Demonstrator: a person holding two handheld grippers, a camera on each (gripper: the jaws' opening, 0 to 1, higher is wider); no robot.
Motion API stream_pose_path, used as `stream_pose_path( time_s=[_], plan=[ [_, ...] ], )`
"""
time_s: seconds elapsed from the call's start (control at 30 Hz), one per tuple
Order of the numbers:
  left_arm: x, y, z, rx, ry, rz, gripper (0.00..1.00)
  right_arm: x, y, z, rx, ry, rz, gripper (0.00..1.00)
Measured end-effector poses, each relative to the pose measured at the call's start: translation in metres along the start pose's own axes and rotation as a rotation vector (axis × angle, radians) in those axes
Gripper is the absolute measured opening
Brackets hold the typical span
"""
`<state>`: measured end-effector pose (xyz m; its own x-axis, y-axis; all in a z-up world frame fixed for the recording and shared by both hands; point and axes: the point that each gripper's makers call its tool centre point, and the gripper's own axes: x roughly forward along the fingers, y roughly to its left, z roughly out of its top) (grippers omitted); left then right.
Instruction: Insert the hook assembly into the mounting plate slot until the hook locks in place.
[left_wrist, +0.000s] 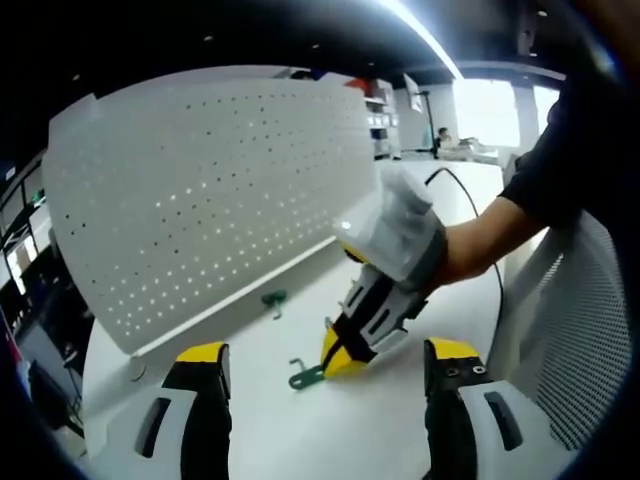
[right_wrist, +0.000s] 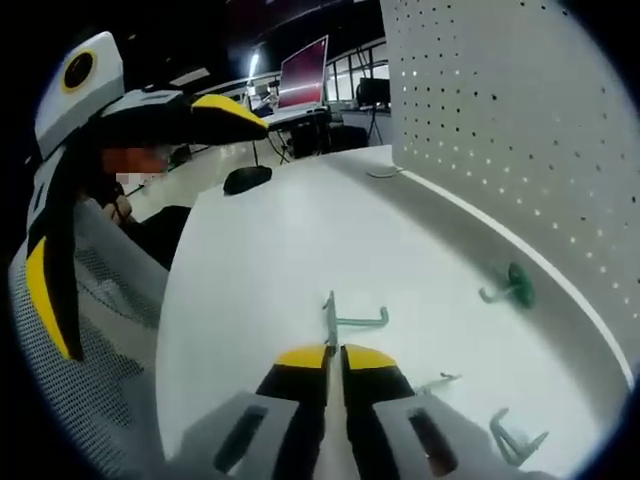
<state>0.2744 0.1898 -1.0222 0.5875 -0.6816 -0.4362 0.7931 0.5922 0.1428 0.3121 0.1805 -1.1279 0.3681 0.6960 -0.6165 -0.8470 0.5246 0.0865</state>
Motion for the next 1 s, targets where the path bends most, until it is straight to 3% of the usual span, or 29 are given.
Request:
stream_pose_path(
  time_s=[0.6,1.0],
  plan=[
    [0.001,0.000,-0.003,0.001,0.015,0.000,0.80,-0.011,-0.004,0.016,-0.040,-0.044,-0.038,0.01],
    [0.001,0.000,-0.002,-0.002,0.009,0.003,0.80,-0.016,-0.002,0.023,-0.128,-0.046,-0.065,0.00]
  ],
)
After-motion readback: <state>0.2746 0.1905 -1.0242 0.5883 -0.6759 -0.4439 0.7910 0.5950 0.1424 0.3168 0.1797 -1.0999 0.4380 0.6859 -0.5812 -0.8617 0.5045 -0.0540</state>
